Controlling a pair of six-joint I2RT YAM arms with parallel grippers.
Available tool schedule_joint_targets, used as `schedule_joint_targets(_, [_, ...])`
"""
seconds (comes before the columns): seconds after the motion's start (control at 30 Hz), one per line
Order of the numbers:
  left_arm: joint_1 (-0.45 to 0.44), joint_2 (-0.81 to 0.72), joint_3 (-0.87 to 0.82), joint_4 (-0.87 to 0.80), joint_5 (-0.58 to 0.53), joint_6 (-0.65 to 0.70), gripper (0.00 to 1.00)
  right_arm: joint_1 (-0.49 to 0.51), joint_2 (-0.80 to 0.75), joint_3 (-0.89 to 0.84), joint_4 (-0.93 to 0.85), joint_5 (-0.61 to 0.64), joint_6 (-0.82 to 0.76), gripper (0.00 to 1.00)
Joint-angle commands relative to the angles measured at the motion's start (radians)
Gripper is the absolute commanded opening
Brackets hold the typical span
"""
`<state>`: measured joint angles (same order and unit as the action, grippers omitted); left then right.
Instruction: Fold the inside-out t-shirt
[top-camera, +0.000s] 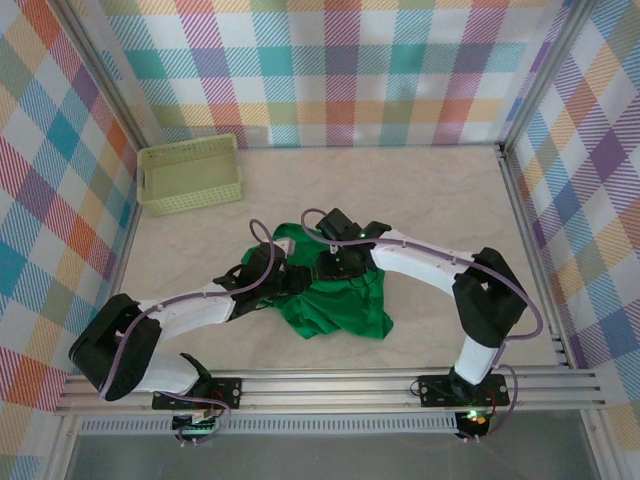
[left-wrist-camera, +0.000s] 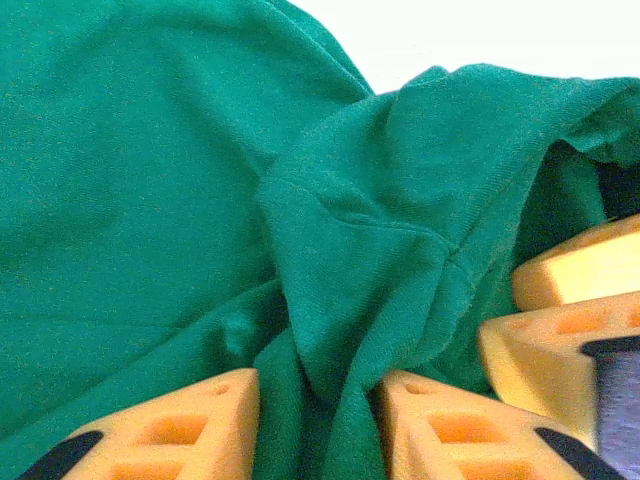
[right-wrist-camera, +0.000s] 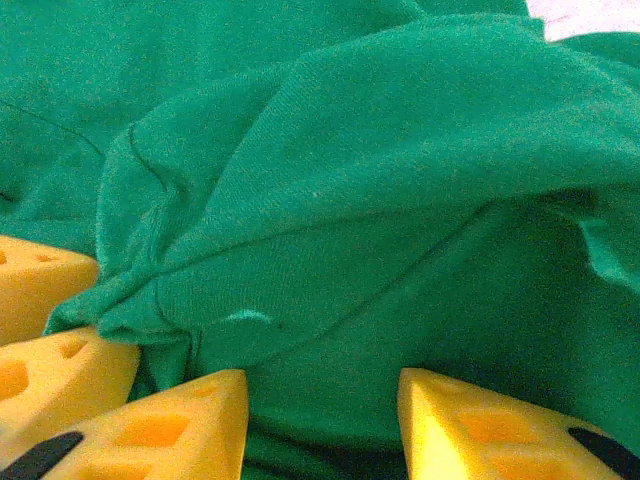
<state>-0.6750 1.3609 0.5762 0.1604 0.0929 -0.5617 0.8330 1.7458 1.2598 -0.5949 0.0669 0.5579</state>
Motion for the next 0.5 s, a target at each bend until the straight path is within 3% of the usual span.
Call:
schedule_joint_targets(0.0, [0.008, 0.006, -0.015, 0.045, 0.036, -0.011, 0.36, 0.006, 0.039, 0.044, 0.010, 0.021, -0.006, 0.44])
schedule_joint_targets(0.1, [0.008, 0.008, -0.016, 0.048, 0.053, -0.011, 0.36, 0.006, 0.068, 0.064, 0.004, 0.026, -0.014, 0.38])
schedule_joint_targets(0.37, [0.008, 0.012, -0.005, 0.026, 0.062, -0.018, 0.36, 0.039, 0.000, 0.077, -0.057, 0.108, -0.059, 0.05])
schedule_joint_targets(0.47, [0.008, 0.012, 0.014, 0.008, 0.064, -0.017, 0.37, 0.044, -0.057, 0.049, -0.054, 0.099, -0.061, 0.00])
